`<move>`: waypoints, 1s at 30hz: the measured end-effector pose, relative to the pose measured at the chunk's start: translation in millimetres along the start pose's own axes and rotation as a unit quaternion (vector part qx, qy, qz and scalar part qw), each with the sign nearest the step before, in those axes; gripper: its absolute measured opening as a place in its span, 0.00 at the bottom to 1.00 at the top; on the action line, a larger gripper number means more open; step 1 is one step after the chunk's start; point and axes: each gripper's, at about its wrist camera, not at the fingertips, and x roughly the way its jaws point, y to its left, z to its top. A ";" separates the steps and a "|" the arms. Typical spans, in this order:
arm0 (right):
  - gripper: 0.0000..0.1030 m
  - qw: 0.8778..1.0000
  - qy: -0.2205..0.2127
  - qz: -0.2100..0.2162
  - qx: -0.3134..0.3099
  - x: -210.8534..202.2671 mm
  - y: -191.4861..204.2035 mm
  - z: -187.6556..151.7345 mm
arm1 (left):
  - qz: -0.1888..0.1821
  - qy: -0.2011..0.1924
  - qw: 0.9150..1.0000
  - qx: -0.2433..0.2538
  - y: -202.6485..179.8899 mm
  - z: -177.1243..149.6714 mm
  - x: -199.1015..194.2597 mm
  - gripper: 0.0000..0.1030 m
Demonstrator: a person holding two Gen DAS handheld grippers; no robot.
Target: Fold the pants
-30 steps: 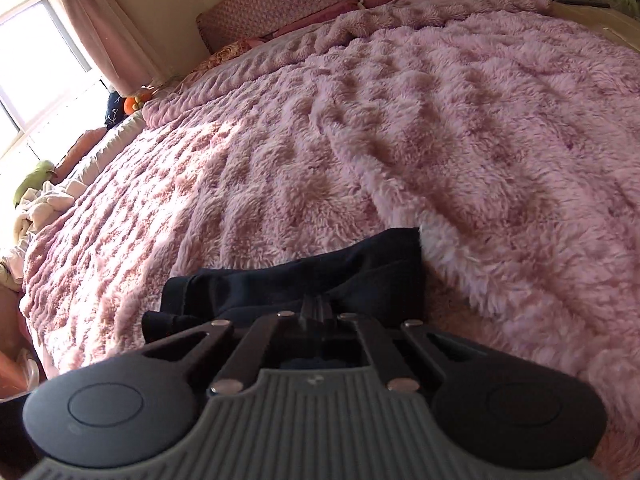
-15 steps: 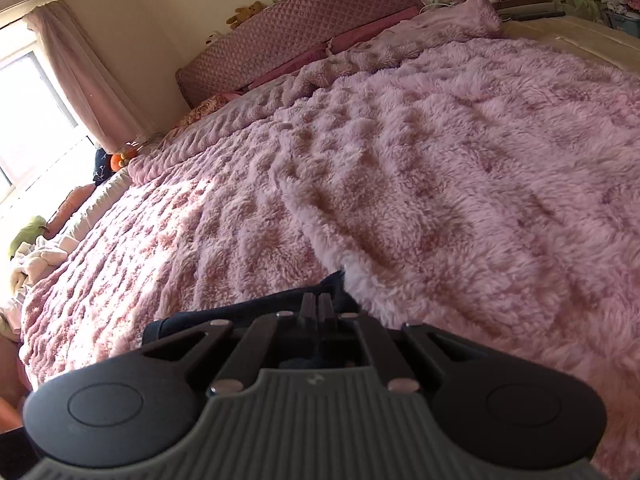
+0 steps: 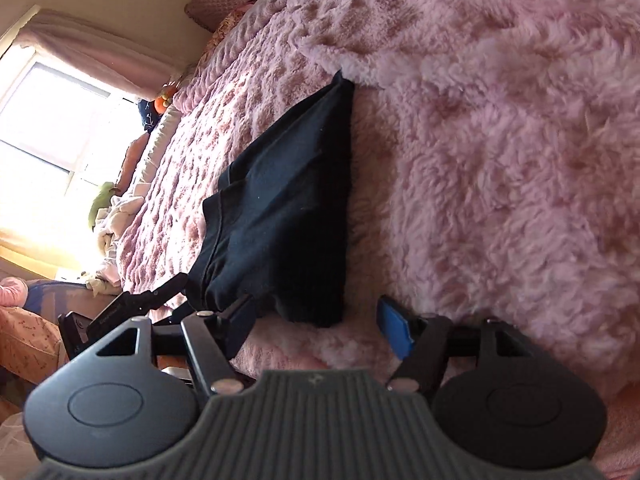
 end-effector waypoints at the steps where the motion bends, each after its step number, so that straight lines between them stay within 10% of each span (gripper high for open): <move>1: 0.63 1.000 0.010 0.021 0.021 4.4 -7.1 2.9 | -0.023 0.015 1.000 -0.014 6.9 1.8 4.4 0.80; 10: 0.63 0.988 0.069 0.110 0.088 44.2 -27.2 40.5 | -0.131 0.115 0.971 -0.161 62.6 38.1 59.1 0.89; 14: 0.53 0.983 0.071 0.127 0.114 49.8 -37.6 50.6 | -0.160 0.167 0.962 -0.146 69.4 56.0 64.3 0.89; 22: 0.58 0.985 0.073 0.152 0.036 9.0 -22.6 59.8 | -0.161 0.146 0.975 -0.042 52.1 88.2 17.5 0.87; 30: 0.59 0.991 0.070 0.107 0.036 33.6 -28.8 103.7 | -0.105 0.193 0.975 -0.028 50.4 92.1 74.8 0.84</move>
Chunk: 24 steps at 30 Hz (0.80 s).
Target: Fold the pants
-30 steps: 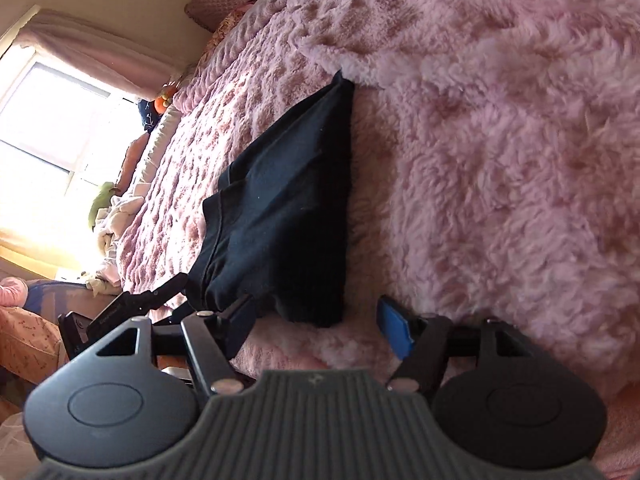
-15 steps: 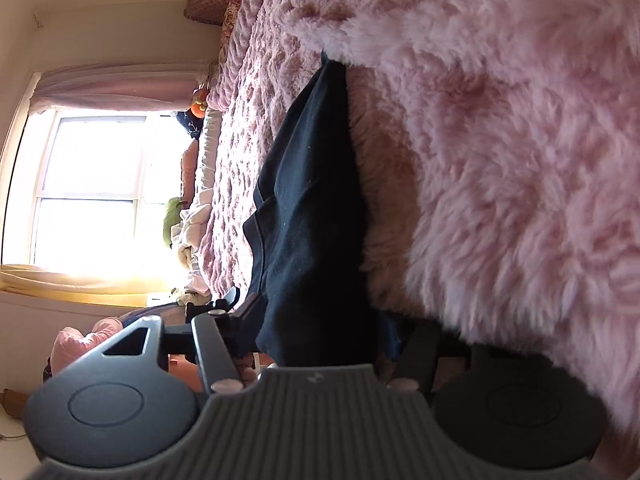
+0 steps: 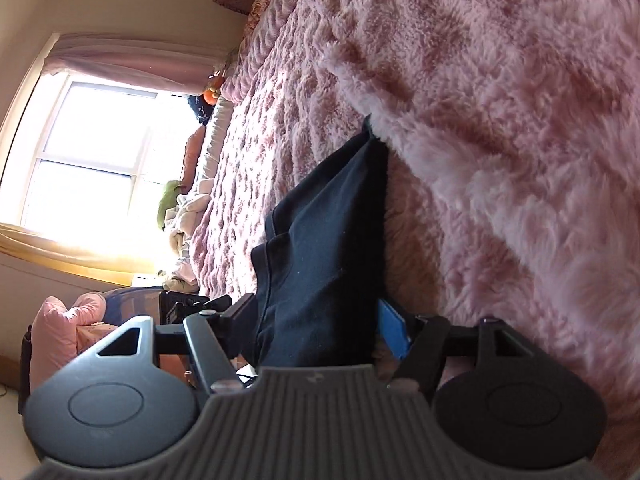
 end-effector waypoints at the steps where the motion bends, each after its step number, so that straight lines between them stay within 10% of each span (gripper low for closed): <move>1: 0.57 1.000 0.005 -0.007 0.002 6.5 -4.5 4.1 | -0.002 0.002 1.000 0.001 0.9 -0.2 4.0 0.84; 10: 0.38 0.999 0.050 0.013 -0.006 68.4 -17.2 10.9 | -0.009 0.006 1.000 0.008 -8.7 0.8 44.6 0.82; 14: 0.27 0.999 0.032 0.024 0.004 76.4 -21.6 9.0 | 0.013 -0.012 1.000 0.017 -7.7 -8.6 28.4 0.40; 24: 0.19 0.998 -0.011 0.037 -0.043 66.2 25.8 -3.9 | 0.059 -0.041 0.997 0.039 -57.0 -29.6 1.3 0.32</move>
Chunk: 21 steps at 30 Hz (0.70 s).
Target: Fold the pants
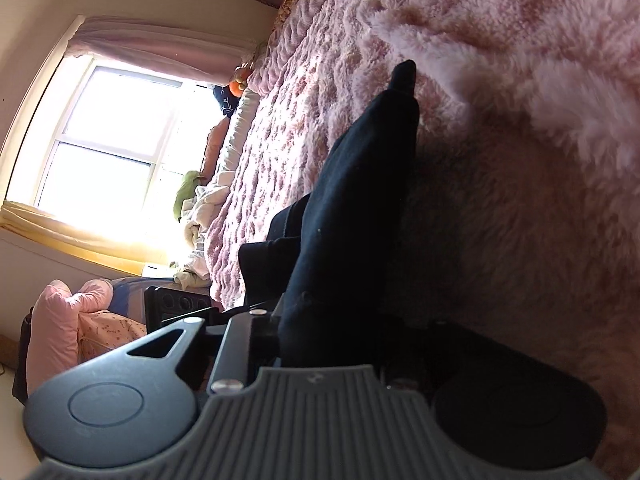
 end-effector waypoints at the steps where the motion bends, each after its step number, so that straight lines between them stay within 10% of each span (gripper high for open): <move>1: 0.19 1.000 -0.001 -0.002 -0.007 -2.0 6.2 -0.2 | -0.001 0.002 1.000 -0.009 -3.7 0.2 -3.3 0.32; 21: 0.18 0.987 0.009 -0.049 -0.154 -9.8 174.4 9.2 | -0.011 -0.096 0.995 -0.010 -63.4 18.7 -102.3 0.32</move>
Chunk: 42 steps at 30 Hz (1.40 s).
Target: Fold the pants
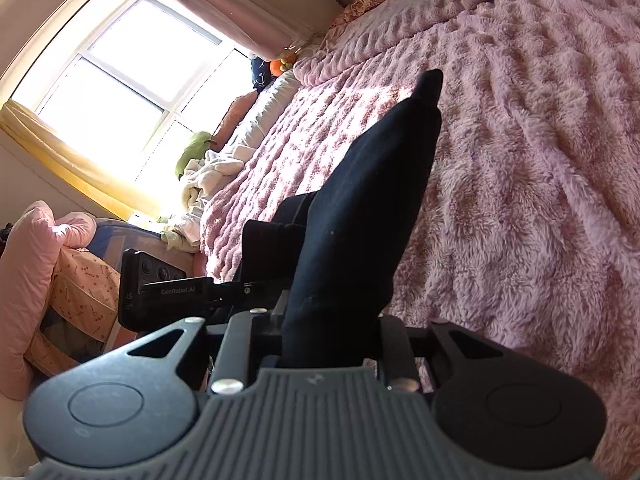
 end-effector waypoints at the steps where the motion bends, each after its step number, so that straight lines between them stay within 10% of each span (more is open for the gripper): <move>1: 0.18 1.000 -0.002 0.002 -0.004 2.9 6.7 3.1 | -0.001 -0.006 1.000 -0.002 0.9 3.1 -5.2 0.32; 14: 0.19 0.999 -0.019 0.038 -0.032 88.5 70.2 38.8 | -0.016 -0.097 0.995 -0.032 55.4 69.0 -86.9 0.33; 25: 0.19 0.991 0.057 0.073 -0.099 238.6 103.1 69.7 | -0.011 -0.158 0.981 -0.111 160.4 88.4 -132.7 0.32; 33: 0.19 0.982 0.131 0.085 -0.103 333.3 79.1 90.4 | 0.000 -0.184 0.971 -0.151 220.9 95.9 -119.2 0.32; 42: 0.19 0.989 0.113 0.068 -0.071 388.8 32.2 91.4 | 0.017 -0.164 0.977 -0.134 267.6 145.8 -80.2 0.33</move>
